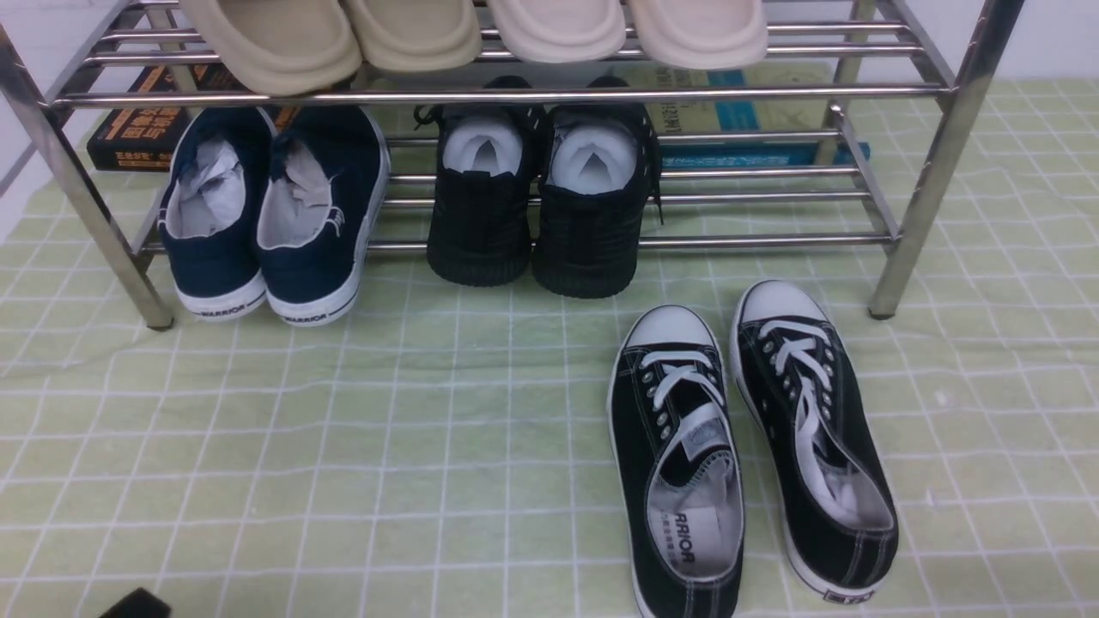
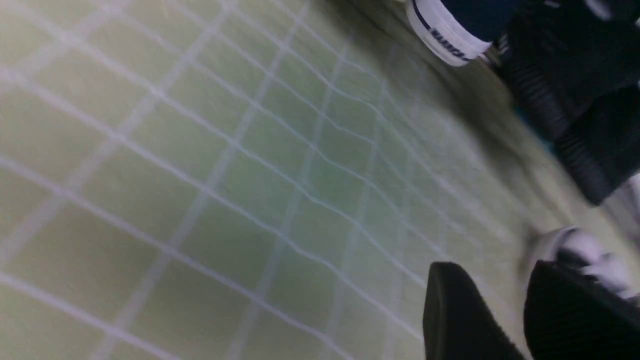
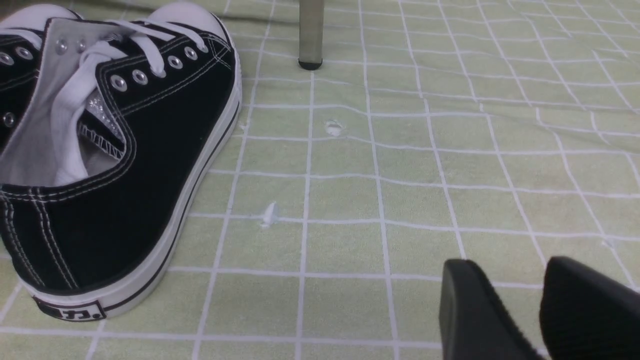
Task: Take the shoes off the shelf with your hand from the green coffee tablecloth.
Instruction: 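Grasp the leftmost shoe on the bottom shelf of the shoe rack with the left gripper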
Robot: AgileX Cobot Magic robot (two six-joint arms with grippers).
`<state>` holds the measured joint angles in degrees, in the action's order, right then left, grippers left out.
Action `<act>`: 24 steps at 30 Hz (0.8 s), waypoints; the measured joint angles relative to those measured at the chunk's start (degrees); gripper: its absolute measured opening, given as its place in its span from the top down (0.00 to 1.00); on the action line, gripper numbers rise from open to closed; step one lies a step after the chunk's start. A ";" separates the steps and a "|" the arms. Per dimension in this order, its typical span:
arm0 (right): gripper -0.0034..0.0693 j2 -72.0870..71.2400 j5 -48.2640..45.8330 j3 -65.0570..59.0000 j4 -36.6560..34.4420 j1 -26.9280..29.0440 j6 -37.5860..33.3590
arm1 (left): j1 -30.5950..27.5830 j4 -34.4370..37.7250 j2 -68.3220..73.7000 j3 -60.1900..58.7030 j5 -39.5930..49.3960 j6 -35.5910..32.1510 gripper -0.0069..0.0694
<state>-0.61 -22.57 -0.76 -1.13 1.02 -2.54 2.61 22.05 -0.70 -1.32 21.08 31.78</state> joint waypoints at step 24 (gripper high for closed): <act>0.63 0.00 0.00 0.00 0.00 0.00 0.00 | 0.00 -10.08 33.18 34.28 24.74 -10.66 0.91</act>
<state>-0.61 -22.57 -0.76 -1.13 1.02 -2.54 2.61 11.97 32.48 32.96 45.81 21.12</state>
